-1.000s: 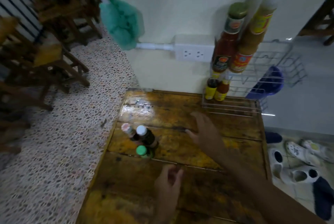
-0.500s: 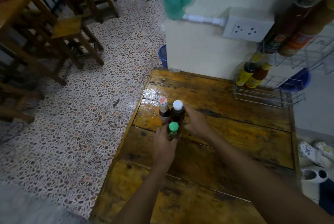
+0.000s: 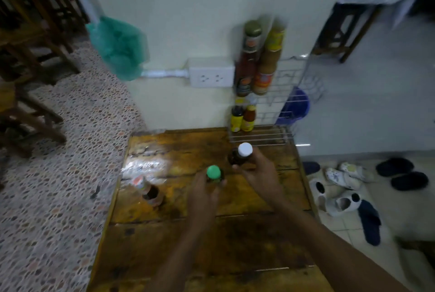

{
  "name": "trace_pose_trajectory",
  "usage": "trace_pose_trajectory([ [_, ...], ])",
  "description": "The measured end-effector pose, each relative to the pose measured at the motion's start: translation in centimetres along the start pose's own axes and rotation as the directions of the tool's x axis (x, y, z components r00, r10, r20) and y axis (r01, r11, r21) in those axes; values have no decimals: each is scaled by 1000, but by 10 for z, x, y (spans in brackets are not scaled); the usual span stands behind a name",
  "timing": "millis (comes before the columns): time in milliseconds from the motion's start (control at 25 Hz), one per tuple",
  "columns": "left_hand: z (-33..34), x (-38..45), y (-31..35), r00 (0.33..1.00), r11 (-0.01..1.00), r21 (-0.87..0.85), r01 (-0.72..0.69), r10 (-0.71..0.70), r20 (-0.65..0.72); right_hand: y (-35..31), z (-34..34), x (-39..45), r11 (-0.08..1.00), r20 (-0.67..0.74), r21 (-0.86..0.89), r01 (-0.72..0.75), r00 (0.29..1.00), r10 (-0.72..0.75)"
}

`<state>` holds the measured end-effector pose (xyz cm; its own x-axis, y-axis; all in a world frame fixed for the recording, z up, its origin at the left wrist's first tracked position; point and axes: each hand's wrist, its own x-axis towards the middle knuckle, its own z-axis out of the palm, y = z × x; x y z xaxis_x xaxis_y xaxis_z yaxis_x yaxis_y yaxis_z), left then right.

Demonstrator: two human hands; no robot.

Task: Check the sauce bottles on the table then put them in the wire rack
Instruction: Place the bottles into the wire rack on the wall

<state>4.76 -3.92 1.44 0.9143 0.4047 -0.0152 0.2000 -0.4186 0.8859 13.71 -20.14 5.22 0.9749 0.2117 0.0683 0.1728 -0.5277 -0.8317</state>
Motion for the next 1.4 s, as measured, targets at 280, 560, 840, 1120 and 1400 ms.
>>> trace_pose_trajectory([
  [280,116,120,93,995,999,9,-47,46,90,55,-104,74,998,-221,-28,-49,974,42],
  [560,177,175,73,992,944,306,-127,114,59,110,-85,141,987,-112,-160,-13,994,-5],
  [840,205,175,73,991,939,329,-96,120,-54,133,-72,184,982,-107,-122,-146,985,133],
  [1120,216,175,68,974,979,204,-10,56,-221,139,-68,185,985,-62,-133,-109,993,102],
  [1400,209,178,60,982,931,352,97,-32,-187,139,-69,182,991,-73,-101,-85,994,78],
])
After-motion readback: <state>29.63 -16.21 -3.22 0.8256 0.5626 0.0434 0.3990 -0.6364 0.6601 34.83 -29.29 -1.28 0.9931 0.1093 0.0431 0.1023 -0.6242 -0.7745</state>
